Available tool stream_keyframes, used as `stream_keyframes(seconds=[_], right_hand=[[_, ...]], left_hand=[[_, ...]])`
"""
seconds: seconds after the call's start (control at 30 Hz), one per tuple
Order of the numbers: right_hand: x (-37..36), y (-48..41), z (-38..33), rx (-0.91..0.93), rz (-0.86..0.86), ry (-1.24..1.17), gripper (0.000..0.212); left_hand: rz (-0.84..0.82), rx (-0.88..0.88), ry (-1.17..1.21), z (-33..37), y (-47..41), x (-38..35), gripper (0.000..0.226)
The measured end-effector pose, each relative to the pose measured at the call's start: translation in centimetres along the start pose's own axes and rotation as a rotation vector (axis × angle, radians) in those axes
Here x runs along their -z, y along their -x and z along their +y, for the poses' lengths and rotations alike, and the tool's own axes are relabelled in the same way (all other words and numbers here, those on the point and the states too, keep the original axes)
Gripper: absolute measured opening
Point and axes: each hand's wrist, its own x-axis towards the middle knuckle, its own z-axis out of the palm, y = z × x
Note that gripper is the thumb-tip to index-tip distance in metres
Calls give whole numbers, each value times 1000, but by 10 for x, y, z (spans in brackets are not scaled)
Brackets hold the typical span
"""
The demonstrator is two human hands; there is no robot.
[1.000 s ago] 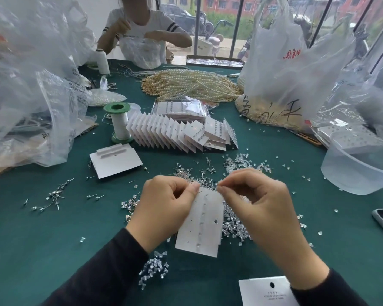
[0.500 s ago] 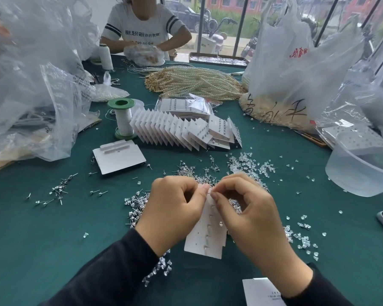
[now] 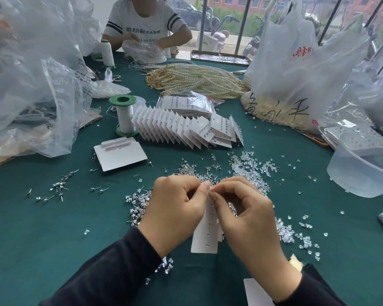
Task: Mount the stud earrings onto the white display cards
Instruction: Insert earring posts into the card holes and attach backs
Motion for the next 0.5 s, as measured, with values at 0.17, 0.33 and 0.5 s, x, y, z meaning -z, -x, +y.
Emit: stream_keyframes(seconds=[0.17,0.33,0.5], right_hand=[[-1,0,-1,-1,3,-53,11],[2,0,-2,-29,-7,-70,9],[4,0,-3,11,6,-2,10]], left_hand=[[1,9,28,0,-1,2,45],[-1,1,19,2,-3,3,44],[14,-10,-11,2,-1,2,45]])
